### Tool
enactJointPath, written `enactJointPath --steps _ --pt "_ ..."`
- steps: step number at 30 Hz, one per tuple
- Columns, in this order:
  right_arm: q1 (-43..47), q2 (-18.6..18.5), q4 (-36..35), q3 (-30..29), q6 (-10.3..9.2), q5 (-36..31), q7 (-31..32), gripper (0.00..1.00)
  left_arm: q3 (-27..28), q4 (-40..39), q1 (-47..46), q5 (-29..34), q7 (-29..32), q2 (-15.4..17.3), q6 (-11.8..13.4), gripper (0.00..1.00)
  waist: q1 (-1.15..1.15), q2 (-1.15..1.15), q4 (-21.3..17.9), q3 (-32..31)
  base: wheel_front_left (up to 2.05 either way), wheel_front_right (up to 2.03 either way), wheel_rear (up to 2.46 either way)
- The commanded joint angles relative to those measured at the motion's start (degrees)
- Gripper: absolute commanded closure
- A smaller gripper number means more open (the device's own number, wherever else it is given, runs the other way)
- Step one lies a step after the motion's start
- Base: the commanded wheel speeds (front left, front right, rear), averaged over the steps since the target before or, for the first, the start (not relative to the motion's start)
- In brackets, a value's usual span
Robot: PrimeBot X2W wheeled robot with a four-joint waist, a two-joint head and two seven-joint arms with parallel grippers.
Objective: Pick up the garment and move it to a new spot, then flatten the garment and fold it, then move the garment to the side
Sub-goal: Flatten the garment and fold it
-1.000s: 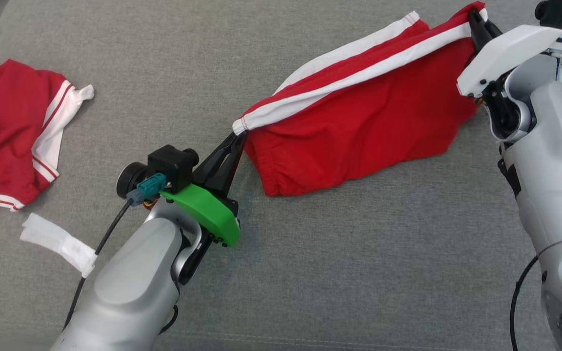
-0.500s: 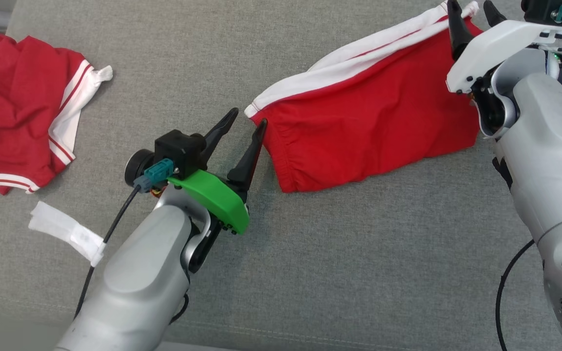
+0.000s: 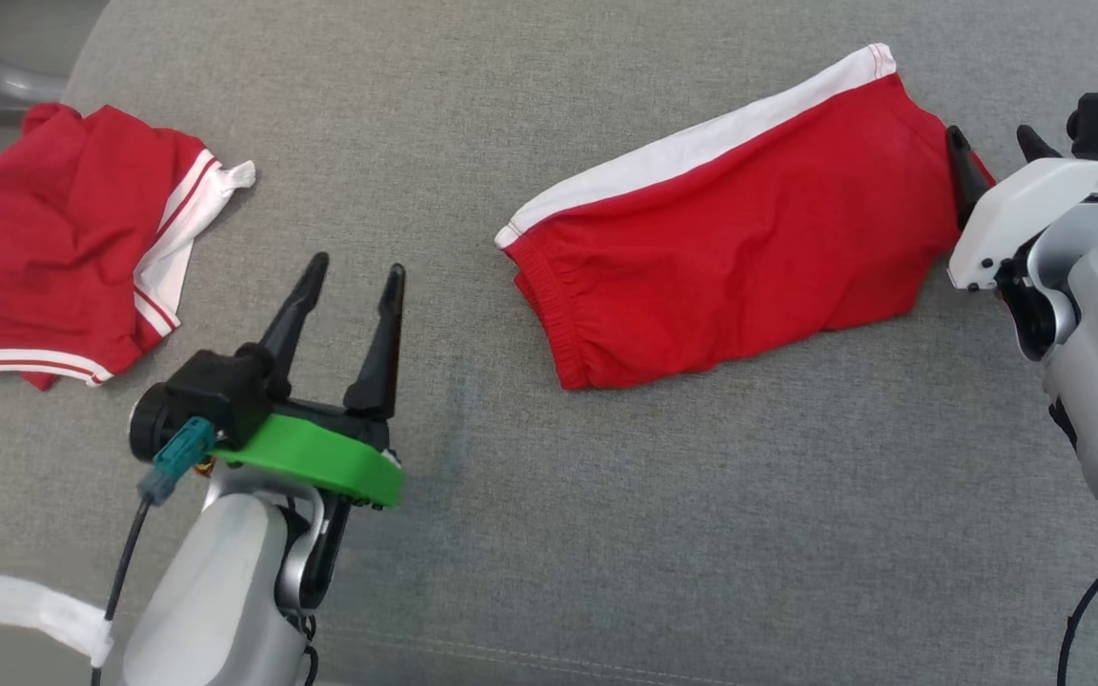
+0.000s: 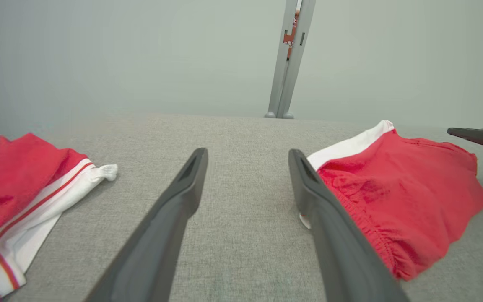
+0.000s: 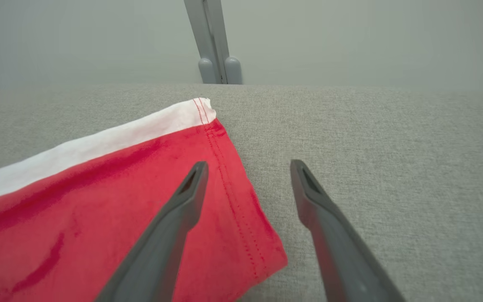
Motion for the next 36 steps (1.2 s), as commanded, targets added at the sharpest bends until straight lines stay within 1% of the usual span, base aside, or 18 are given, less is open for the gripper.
enactJointPath --steps 1,4,6,11,12,13,14,17,20,26,30,36 --pt "0.83 -0.37 0.63 0.23 0.0 0.54 -0.12 0.0 1.94 -1.39 1.72 1.05 0.0 -0.54 0.44 0.0 0.0 0.0 0.56 0.28 0.0 0.0 0.0" --pt "1.15 -0.65 2.07 0.74 0.0 1.15 -0.01 0.0 7.2 -4.87 4.61 3.84 -0.01 -1.64 0.8 0.0 0.0 0.0 1.02 0.83 0.0 0.0 0.0" --pt "1.19 -0.6 3.09 0.96 0.0 1.42 0.28 0.0 9.56 -6.23 6.18 6.17 0.0 -2.32 0.65 0.0 0.0 0.0 1.32 1.2 0.0 0.0 0.0" --pt "1.57 0.0 4.55 1.77 0.0 2.25 1.9 0.0 14.01 -7.92 8.51 8.99 -0.01 -4.17 -0.34 0.0 0.0 0.0 1.93 1.8 0.0 0.0 0.0" --pt "1.7 0.21 4.51 2.1 0.0 2.6 2.61 0.17 14.68 -8.07 8.87 9.47 -0.01 -4.49 -0.64 0.0 0.0 0.0 1.98 1.88 0.0 0.0 0.0" --pt "1.84 0.39 4.46 2.31 0.0 3.02 3.25 0.49 15.1 -8.19 9.12 9.79 0.0 -4.71 -0.86 0.0 0.0 0.0 1.97 1.94 0.0 0.0 0.0" --pt "2.04 0.64 4.29 2.54 0.01 3.55 3.86 1.0 15.55 -8.27 9.34 9.9 0.0 -4.98 -1.14 0.0 0.0 0.0 1.96 1.97 0.0 0.0 0.0" --pt "2.36 0.5 3.99 2.7 0.0 5.06 4.69 1.0 16.05 -8.02 9.53 10.96 -0.01 -5.64 -1.66 0.0 0.0 0.0 1.89 1.88 0.0 0.0 0.0" --pt "2.86 0.39 3.46 2.49 -0.03 6.59 3.89 1.0 16.42 -7.7 9.04 11.74 0.0 -5.92 -2.16 0.0 0.0 0.0 1.46 1.33 0.0 0.0 0.0" --pt "5.11 -0.24 0.73 3.16 -0.03 9.24 0.37 1.0 18.32 -7.17 10.58 13.12 0.0 -6.18 -2.59 0.0 0.0 0.0 -1.47 -1.14 0.0 0.0 0.0" --pt "8.74 -1.88 -1.66 4.01 -0.03 11.38 -1.55 1.0 19.64 -7.07 12.01 13.85 -0.01 -6.22 -2.74 0.0 0.0 0.0 -3.82 -3.25 0.0 0.0 0.0" --pt "15.06 -5.58 -4.03 3.4 -0.03 15.81 -3.36 1.0 21.02 -7.22 14.36 14.88 0.0 -6.27 -2.91 0.0 0.0 0.0 -6.66 -5.85 0.0 0.0 0.0"
